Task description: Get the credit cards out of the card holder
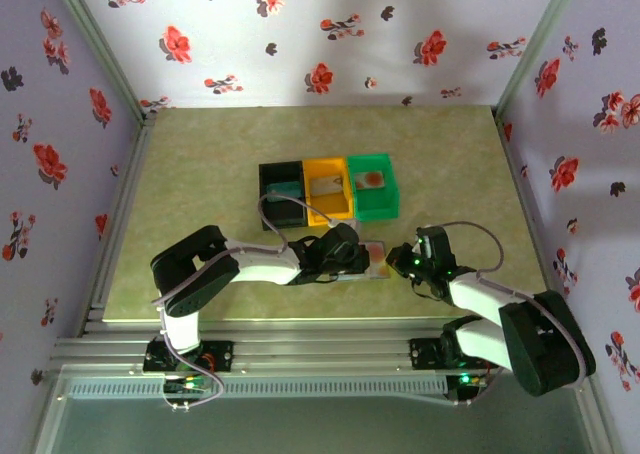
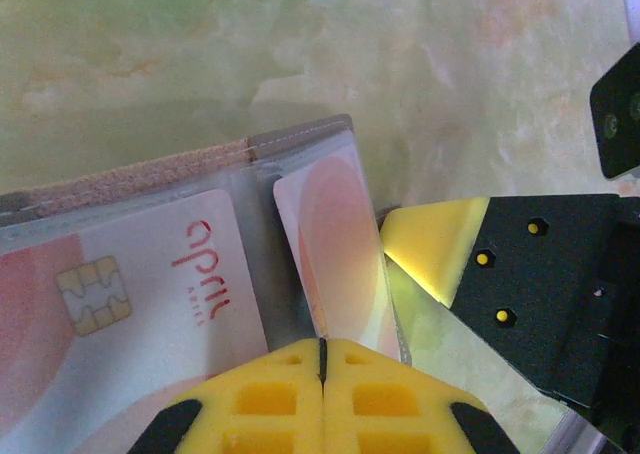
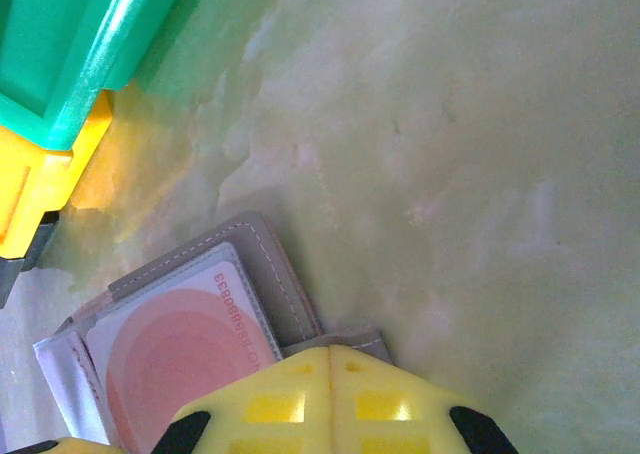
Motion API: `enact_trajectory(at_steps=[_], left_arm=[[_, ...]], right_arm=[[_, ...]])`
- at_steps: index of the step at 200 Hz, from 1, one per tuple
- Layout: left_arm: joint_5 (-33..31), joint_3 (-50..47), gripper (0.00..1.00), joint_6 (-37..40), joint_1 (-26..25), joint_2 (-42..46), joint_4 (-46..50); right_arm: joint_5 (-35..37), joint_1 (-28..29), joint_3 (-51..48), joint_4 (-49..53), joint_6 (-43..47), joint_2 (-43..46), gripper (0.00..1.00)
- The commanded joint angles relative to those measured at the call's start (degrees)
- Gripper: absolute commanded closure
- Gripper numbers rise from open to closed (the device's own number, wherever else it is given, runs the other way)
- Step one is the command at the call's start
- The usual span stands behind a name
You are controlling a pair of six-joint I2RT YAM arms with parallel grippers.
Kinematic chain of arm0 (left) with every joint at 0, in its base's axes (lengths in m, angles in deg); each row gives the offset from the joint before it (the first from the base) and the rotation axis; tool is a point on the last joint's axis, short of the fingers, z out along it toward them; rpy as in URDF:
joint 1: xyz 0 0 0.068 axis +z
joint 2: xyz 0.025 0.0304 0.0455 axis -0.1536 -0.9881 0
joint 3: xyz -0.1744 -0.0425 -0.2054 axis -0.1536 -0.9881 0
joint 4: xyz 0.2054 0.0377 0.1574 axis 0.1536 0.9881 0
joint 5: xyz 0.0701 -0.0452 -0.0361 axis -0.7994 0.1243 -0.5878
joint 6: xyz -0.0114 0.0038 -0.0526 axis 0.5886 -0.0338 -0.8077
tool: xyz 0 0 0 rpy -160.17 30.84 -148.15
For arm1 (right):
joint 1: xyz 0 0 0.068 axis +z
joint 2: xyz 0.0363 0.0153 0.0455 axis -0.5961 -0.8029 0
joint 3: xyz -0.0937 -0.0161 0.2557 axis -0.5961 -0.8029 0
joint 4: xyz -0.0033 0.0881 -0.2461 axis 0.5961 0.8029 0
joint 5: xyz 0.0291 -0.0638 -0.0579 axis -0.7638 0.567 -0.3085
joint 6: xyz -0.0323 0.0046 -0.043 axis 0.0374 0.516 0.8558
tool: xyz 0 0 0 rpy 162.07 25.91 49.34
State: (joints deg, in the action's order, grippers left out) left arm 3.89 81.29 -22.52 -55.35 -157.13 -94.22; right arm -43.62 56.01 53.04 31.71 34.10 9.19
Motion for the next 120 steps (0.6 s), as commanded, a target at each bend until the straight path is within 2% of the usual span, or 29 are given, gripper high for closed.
enact_trajectory(at_steps=[1,120], left_arm=[[2.67,1.51,1.0,1.61,-0.42,-0.48,-2.4],[0.3,-3.0,1.0,3.39,0.11,4.49,-2.11]], right_arm=[[-1.5,1.26,-1.53,5.35,-0.46,0.0,1.0],[1.57,1.15,-1.21,8.42,-0.28,0.4,1.0]])
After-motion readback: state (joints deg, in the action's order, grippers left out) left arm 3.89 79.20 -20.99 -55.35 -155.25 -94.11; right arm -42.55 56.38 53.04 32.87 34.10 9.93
